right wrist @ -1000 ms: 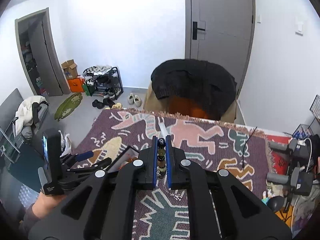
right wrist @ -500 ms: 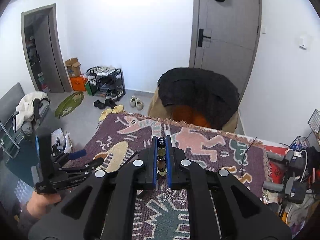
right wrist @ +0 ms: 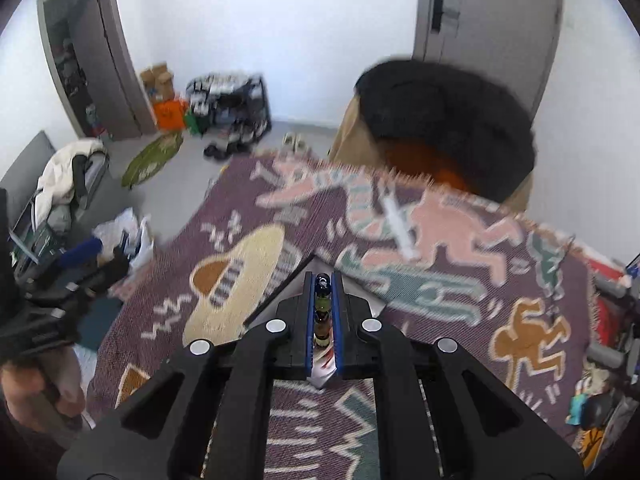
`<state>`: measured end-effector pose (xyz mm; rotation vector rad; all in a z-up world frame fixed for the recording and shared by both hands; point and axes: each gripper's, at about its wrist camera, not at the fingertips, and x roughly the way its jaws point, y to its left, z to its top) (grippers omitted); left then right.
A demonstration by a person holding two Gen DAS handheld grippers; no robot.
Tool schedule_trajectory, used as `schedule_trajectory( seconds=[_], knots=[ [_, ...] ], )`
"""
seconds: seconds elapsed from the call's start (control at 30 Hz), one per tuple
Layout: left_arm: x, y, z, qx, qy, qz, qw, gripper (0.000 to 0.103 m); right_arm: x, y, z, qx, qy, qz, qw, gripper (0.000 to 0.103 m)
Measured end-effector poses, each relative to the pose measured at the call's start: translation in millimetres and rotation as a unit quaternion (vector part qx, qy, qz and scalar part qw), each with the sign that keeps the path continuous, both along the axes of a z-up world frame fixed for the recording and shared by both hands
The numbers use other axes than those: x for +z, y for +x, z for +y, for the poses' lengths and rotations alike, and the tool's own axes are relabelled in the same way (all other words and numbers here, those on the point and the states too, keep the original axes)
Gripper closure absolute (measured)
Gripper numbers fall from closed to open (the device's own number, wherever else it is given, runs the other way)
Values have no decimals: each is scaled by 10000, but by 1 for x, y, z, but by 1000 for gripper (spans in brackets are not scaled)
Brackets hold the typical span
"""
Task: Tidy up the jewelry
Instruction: 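Carry the dark bead bracelet into the black box and open the right tool, then close the right tool on the silver chain bracelet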
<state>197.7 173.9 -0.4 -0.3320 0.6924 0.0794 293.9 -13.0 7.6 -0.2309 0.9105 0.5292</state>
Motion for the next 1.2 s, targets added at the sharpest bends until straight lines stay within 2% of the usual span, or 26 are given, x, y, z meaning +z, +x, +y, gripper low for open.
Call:
schedule_trajectory(
  seconds=[0.07,0.1,0.13,0.17,0.2,0.23,0.37,0.53,0.8,1.07,1.2],
  knots=[
    [-3,-1,3,38,-23,23,10000,8,-11,6,4,29,1,249,9997,91],
    [-5,-1,4,42,-47,40,10000,8,-14,8,4,12,11,329,9995,70],
    [-7,-1,5,41,-64,52,10000,8,-14,10,0,-45,54,335,9994,37],
    [-9,-1,4,29,-73,73,9999,8,-12,9,-5,-90,106,248,9996,25],
    [-11,-1,2,14,-63,90,9999,8,-7,7,-12,-147,185,48,9997,19],
    [-13,0,0,-10,-45,107,9999,8,-3,6,-21,-189,225,-57,9996,19],
    [-17,8,-14,-161,-10,147,9998,8,0,10,-53,-377,435,96,9983,19],
    [-20,20,-41,-396,15,151,9991,8,-9,7,-89,-535,436,118,9975,19],
    [-27,31,-78,-643,29,211,9977,8,-45,5,-123,-687,253,356,9967,19],
    [-37,33,-100,-797,41,240,9965,8,-80,3,-128,-476,76,466,9977,19],
    [-45,33,-98,-760,46,309,9966,8,-98,8,-127,-241,33,624,9978,41]
  ],
)
